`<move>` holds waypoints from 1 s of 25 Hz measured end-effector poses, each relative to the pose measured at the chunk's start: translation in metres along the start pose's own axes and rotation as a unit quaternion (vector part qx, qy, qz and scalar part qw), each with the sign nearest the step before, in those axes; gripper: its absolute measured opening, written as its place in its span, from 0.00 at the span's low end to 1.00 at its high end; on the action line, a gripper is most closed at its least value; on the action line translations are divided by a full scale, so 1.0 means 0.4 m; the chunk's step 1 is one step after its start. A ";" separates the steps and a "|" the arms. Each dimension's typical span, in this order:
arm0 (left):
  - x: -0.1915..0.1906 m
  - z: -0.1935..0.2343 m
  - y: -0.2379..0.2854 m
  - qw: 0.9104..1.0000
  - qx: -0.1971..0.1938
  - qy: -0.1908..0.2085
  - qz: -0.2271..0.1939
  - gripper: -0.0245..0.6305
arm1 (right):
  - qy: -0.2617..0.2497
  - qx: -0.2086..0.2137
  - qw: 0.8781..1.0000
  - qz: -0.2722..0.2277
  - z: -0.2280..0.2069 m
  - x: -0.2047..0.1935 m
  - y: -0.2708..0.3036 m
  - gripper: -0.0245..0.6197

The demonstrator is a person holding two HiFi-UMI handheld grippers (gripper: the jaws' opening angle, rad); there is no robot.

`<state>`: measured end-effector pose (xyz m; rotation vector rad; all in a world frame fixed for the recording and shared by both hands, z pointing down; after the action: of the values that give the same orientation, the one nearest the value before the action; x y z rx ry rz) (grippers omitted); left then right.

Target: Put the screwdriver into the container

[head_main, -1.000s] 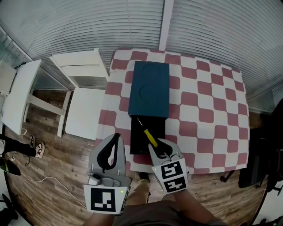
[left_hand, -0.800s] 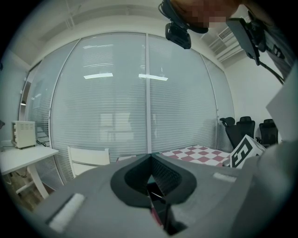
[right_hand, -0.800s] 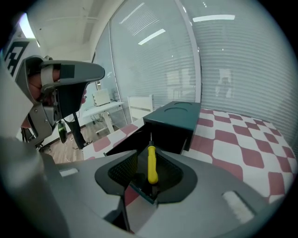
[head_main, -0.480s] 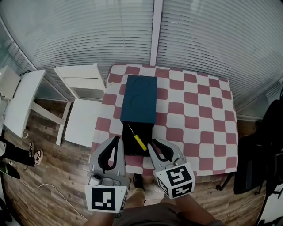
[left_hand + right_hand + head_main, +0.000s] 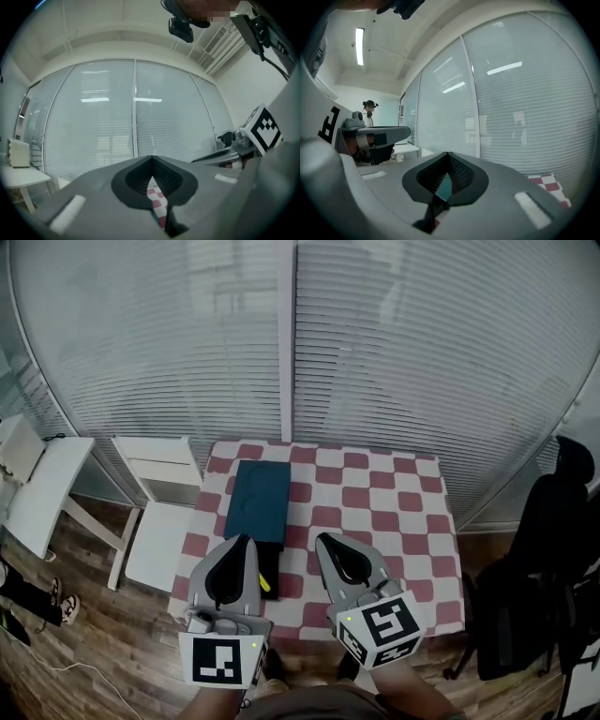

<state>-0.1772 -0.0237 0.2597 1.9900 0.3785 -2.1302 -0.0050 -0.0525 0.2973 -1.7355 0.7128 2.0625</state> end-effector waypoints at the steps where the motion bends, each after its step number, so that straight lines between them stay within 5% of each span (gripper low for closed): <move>1: 0.010 -0.014 0.010 1.000 -0.003 0.004 -0.005 0.04 | -0.006 -0.003 1.000 -0.011 -0.014 0.016 -0.006 0.08; 8: 0.040 -0.082 0.043 0.999 -0.010 0.019 -0.024 0.04 | -0.032 -0.009 0.998 -0.054 -0.052 0.067 -0.045 0.07; 25: 0.048 -0.122 0.093 0.999 -0.007 0.033 -0.033 0.04 | -0.027 -0.022 0.997 -0.063 -0.133 0.061 -0.059 0.07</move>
<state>-0.1205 -0.0428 0.2359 2.0730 0.4738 -2.0977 0.0464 -0.0656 0.2632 -1.6945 0.5317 2.0464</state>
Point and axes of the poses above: the fingertips, and each gripper's own axes: y forward along the fingers, z to its left, x out of its top, the point moved 8 cm from there along -y, backward along the fingers, and after that the axes turned 9 degrees about -y, right-handed, at the moved point
